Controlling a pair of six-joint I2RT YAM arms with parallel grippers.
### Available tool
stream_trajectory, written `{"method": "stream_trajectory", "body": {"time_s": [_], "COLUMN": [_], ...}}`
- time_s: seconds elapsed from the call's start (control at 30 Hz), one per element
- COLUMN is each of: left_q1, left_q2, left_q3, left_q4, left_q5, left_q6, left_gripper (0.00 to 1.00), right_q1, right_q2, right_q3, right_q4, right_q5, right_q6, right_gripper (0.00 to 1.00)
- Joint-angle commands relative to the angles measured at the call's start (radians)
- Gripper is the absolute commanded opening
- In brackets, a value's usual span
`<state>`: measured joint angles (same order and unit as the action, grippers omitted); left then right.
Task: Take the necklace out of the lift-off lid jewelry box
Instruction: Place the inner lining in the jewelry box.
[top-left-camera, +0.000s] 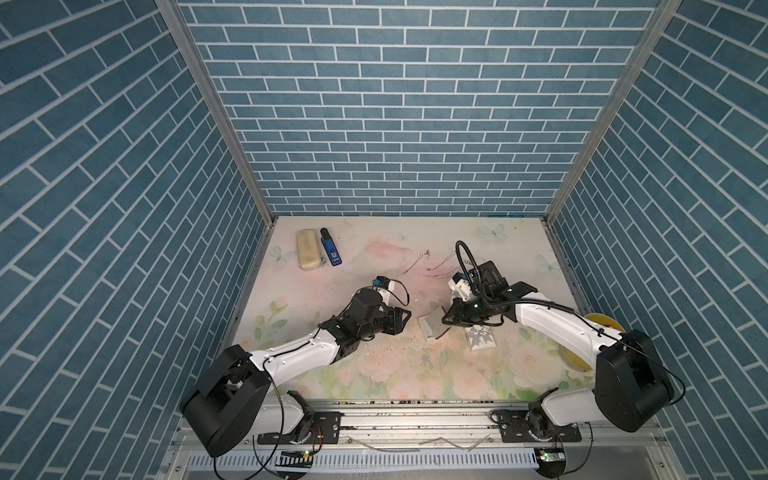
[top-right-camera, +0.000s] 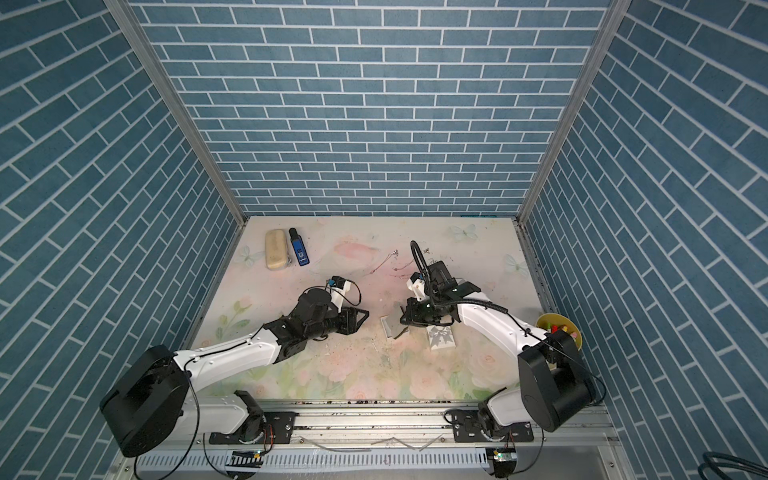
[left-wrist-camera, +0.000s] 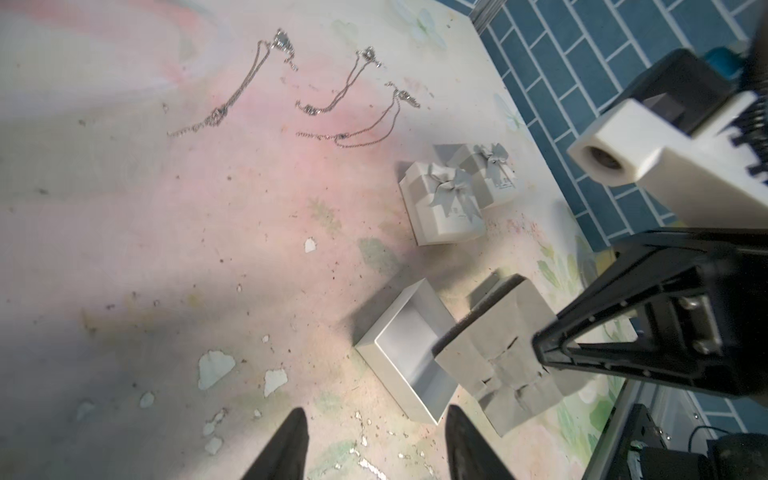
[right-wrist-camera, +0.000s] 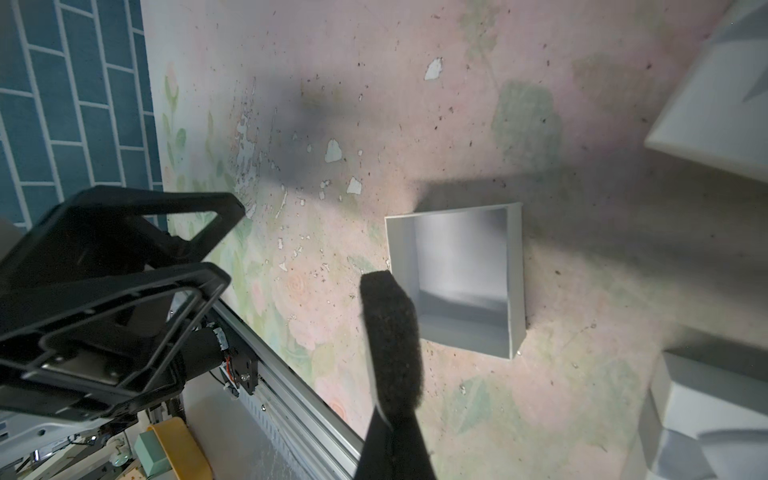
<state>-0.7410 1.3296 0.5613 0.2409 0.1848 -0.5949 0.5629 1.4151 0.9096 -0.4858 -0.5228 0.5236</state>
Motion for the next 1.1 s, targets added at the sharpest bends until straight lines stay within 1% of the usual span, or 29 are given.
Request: {"method": "stream_trajectory", "body": {"time_s": [0.0, 0.17, 0.3, 0.6, 0.87, 1.07], "left_q1": [-0.041, -0.055, -0.055, -0.054, -0.055, -0.055], "left_q2": [0.042, 0.122, 0.156, 0.189, 0.231, 0.280], "left_q3": [-0.016, -0.022, -0.016, -0.005, -0.014, -0.028], "left_q4": [0.011, 0.077, 0.090, 0.105, 0.157, 0.235], "left_q5": [-0.081, -0.075, -0.071, -0.064, -0.047, -0.037], "left_q6": [-0.093, -0.167, -0.176, -0.185, -0.215, -0.257], "left_gripper": [0.49, 0.42, 0.38, 0.34, 0.33, 0.30], "right_q1": [0.011, 0.017, 0.018, 0.019, 0.019, 0.019], "right_q2": [0.002, 0.020, 0.025, 0.014, 0.064, 0.108], "right_q3": [-0.033, -0.067, -0.071, -0.054, -0.057, -0.063], "right_q4": [0.041, 0.115, 0.161, 0.167, 0.191, 0.227], "right_q5": [0.065, 0.063, 0.066, 0.061, 0.049, 0.026], "right_q6": [0.022, 0.045, 0.063, 0.075, 0.075, 0.076], "right_gripper": [0.01, 0.01, 0.01, 0.01, 0.01, 0.01]}}
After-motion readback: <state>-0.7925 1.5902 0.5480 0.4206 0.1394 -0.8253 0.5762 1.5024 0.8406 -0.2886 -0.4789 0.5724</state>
